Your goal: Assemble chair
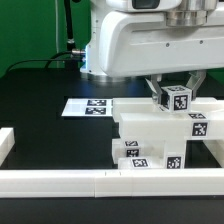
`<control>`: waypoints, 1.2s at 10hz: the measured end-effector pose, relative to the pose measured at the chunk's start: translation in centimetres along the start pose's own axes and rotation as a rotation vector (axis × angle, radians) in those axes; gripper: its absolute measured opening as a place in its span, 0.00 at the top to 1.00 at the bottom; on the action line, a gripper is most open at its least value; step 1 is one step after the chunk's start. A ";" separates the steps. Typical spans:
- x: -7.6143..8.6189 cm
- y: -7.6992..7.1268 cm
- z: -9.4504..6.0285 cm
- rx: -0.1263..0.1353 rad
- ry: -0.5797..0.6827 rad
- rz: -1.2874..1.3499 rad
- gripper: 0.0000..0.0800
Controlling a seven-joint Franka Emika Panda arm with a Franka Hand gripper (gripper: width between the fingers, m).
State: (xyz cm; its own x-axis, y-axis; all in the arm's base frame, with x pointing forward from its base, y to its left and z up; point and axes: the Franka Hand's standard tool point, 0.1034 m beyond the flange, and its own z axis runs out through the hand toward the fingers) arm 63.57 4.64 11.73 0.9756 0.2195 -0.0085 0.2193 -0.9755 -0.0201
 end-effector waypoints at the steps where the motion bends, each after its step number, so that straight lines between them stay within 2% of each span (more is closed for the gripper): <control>1: 0.0 0.0 0.0 0.000 0.000 0.012 0.65; 3: -0.1 0.3 0.0 0.003 0.001 0.047 0.65; 5: 0.0 0.1 0.0 0.004 0.012 0.304 0.65; 7: 0.2 -0.1 0.0 0.017 0.020 0.604 0.65; 8: 0.3 -0.2 0.0 0.021 0.020 0.674 0.65; 9: 0.3 -0.3 0.0 0.038 0.017 0.816 0.65; 12: 0.2 0.5 0.0 0.060 0.010 1.060 0.65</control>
Offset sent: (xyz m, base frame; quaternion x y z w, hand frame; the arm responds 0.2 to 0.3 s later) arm -0.0106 -0.0027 -0.0027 -0.0060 0.0106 0.2729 0.9620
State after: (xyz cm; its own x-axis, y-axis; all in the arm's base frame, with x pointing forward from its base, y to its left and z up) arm 63.89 4.23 11.75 0.6682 -0.7428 -0.0424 -0.7439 -0.6659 -0.0563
